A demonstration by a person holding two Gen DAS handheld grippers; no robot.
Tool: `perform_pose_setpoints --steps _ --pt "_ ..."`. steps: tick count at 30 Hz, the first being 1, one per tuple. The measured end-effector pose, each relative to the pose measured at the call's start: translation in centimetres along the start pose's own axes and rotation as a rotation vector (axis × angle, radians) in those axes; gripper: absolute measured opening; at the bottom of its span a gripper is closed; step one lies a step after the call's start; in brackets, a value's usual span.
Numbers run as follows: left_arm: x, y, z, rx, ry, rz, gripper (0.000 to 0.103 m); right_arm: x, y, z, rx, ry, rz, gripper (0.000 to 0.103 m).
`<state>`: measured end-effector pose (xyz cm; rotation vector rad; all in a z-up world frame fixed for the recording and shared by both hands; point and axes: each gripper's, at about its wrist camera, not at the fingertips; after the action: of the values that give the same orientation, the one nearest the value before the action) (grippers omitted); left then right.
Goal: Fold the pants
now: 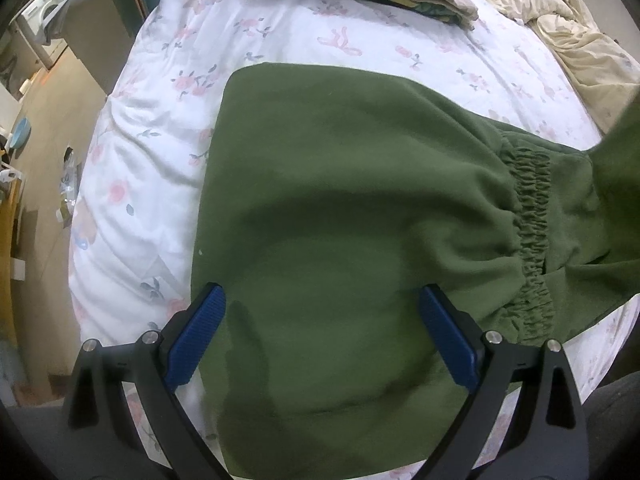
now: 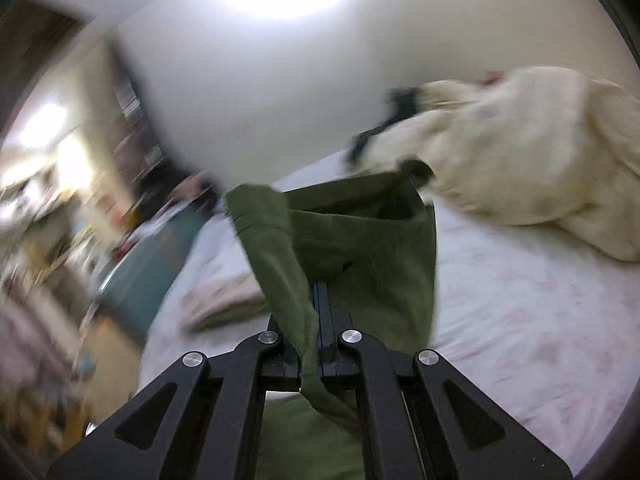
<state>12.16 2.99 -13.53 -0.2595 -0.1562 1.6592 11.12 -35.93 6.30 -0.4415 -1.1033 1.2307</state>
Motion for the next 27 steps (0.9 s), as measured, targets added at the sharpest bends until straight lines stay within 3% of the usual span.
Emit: perform_pose_setpoints --steps 3,8,10,11,13,14,16,18,22,26,27 --pt "0.2 0.1 0.0 0.000 0.007 0.009 0.096 6.1 6.6 -2.5 0.120 -0.101 0.089 0.003" --pt "1.6 0.2 -0.1 0.011 0.000 0.054 0.096 8.9 17.9 -7.5 0.401 -0.184 0.141 0.009" --pt "2.5 0.2 0.0 0.014 0.005 0.085 0.096 8.8 20.6 -7.8 0.504 -0.185 0.168 0.024" --pt "2.7 0.2 0.1 0.015 0.007 0.096 0.096 8.6 21.1 -7.4 0.537 -0.199 0.175 0.030" --pt "2.9 0.1 0.3 0.014 0.026 0.114 0.095 8.4 21.2 -6.7 0.610 -0.210 0.173 0.073" --pt "2.8 0.1 0.4 0.011 0.031 0.116 0.095 8.1 20.8 -6.1 0.643 -0.197 0.167 0.079" --pt "2.4 -0.1 1.1 -0.010 0.054 0.116 0.095 8.1 19.8 -4.8 0.647 -0.234 0.166 0.077" --pt "2.1 -0.3 1.9 -0.043 0.077 0.117 0.095 7.4 17.7 -3.5 0.610 -0.214 0.191 0.077" --pt "0.5 -0.8 3.3 -0.105 0.163 0.078 0.095 2.4 14.1 -4.2 0.552 -0.043 0.050 0.074" --pt "-2.3 -0.5 2.8 -0.067 0.294 0.004 0.093 -1.1 15.0 -7.0 0.603 0.006 -0.117 0.066" --pt "-3.2 -0.4 2.6 -0.058 0.316 -0.023 0.087 -1.4 16.0 -7.7 0.633 0.022 -0.142 0.064"
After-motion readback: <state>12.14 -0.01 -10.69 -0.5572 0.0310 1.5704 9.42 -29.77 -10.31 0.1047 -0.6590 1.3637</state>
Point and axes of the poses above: each gripper's, at about its wrist camera, not at the fingertips, and z roughly against the way its jaws point, x to its left, y to its underside, and after that the axes turned 5 degrees about -z, right-handed
